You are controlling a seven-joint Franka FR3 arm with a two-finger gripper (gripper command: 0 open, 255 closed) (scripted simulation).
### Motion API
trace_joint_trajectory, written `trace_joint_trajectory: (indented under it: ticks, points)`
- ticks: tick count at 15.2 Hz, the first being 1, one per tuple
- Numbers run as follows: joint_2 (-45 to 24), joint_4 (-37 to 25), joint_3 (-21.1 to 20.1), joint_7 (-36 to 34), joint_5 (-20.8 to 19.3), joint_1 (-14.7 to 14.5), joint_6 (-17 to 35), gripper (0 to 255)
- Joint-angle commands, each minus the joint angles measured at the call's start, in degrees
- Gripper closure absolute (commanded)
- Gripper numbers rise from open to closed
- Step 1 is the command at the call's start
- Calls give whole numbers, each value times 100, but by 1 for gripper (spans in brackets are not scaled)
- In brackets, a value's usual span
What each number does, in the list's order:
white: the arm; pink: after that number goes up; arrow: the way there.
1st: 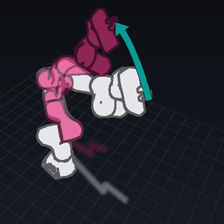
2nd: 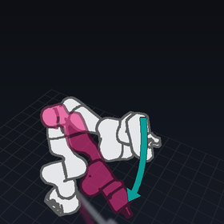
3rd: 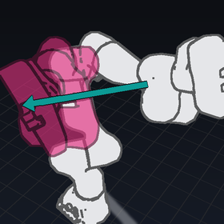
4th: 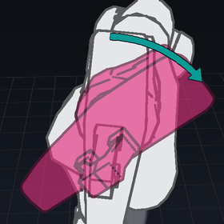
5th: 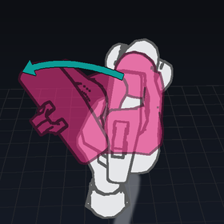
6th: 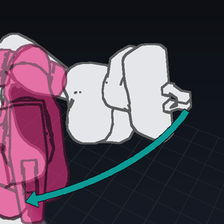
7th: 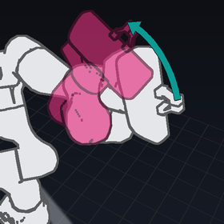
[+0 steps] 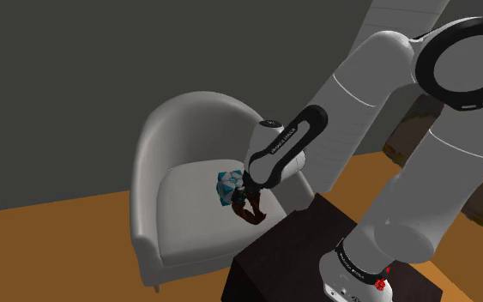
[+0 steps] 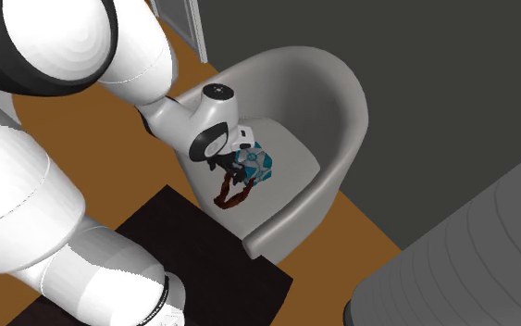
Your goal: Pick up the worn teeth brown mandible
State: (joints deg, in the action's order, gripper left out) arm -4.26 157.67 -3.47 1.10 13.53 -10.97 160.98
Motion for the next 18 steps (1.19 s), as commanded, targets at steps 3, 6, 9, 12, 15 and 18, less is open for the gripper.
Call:
trace_joint_trajectory:
  ticks: [3, 6, 9, 12, 15, 18]
  points:
    - [-371, -37, -65, 131, 169, 7, 338, 0]
    - [-358, -31, -65, 127, 167, 6, 332, 255]
    - [-360, -29, -66, 129, 169, 7, 335, 255]
    - [-360, -30, -65, 130, 168, 8, 334, 255]
    - [-261, -20, -44, 87, 121, -3, 246, 255]
    - [63, 20, 5, -32, -13, -21, -36, 255]
